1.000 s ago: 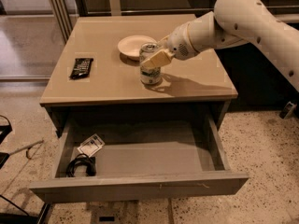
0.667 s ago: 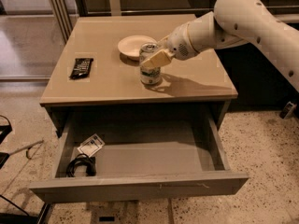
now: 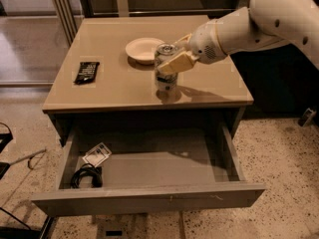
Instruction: Place 7up can into top drawer
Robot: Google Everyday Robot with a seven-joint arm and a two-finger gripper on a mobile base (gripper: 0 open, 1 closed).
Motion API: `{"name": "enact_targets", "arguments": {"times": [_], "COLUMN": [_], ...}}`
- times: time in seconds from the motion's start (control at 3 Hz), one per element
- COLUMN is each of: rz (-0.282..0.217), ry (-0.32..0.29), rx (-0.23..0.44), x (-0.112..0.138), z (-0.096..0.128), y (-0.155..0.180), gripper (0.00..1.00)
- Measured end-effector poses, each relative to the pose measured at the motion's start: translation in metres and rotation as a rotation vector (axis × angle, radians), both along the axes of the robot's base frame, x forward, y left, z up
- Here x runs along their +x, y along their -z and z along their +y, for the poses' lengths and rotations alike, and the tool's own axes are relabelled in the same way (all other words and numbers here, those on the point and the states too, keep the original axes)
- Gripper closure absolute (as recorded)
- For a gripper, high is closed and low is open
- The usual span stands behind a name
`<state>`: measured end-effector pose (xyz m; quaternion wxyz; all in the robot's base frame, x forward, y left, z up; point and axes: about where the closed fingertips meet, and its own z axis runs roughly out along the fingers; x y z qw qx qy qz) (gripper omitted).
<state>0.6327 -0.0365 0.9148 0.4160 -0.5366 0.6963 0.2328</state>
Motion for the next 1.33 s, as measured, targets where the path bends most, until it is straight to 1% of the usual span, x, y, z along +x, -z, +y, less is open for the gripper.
{"name": "enact_targets", "arguments": {"times": [0.33, 0.67, 1.0, 1.33], "rz": [-0.007, 0.031, 0.032, 0.010], "ry": [-0.053, -0.071, -0.070, -0.074], "rx": [0.032, 0.061, 0.063, 0.035], "x": [-0.054, -0.090, -0.092, -0.116], "z": [-0.003, -0.002, -0.003, -0.004], "y": [-0.024, -0.039, -0.040, -0.037], "gripper": [1.00, 1.00, 1.00, 1.00]}}
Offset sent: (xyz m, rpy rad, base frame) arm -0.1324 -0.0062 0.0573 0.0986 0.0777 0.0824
